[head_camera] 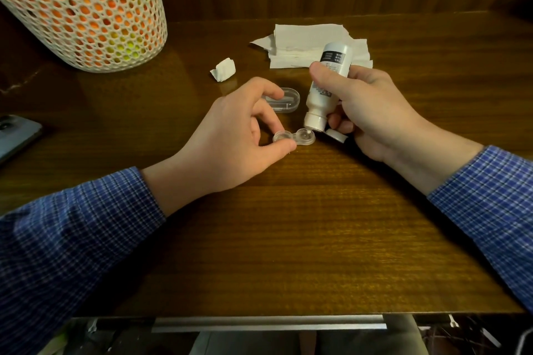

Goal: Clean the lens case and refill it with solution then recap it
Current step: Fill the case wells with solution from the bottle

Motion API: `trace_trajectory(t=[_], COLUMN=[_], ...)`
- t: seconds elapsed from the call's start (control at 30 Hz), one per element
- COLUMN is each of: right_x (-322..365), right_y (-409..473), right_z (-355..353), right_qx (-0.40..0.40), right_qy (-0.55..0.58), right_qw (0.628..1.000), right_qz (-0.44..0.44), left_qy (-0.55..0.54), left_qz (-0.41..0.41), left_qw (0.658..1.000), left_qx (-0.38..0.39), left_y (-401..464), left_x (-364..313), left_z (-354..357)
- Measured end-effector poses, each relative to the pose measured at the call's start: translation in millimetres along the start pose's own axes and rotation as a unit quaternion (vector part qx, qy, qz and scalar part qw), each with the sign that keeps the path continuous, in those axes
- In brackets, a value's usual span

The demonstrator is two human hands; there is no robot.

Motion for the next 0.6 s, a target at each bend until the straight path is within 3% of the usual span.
trace_trajectory(t=[0.6], right_x=[1.3], right_y=[-2.5], right_z=[-2.6], right_qx=[-0.008], right_qy=[0.0], right_qw=[1.0], right_qz=[0.004], left_qy=[0.0], left_qz=[-0.009], left_qw=[1.0], left_qx=[0.0], left_y=[0.4], left_x=[1.3], left_z=[0.1])
Point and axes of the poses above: each hand's wrist, its own y-axis towards the middle knuckle, its own z-axis out of the palm, x = y × z, the point moved 10 cm from there along y, towards the middle knuckle, and after that the axes turned 10 degrees about -z, right-handed, at the moved point
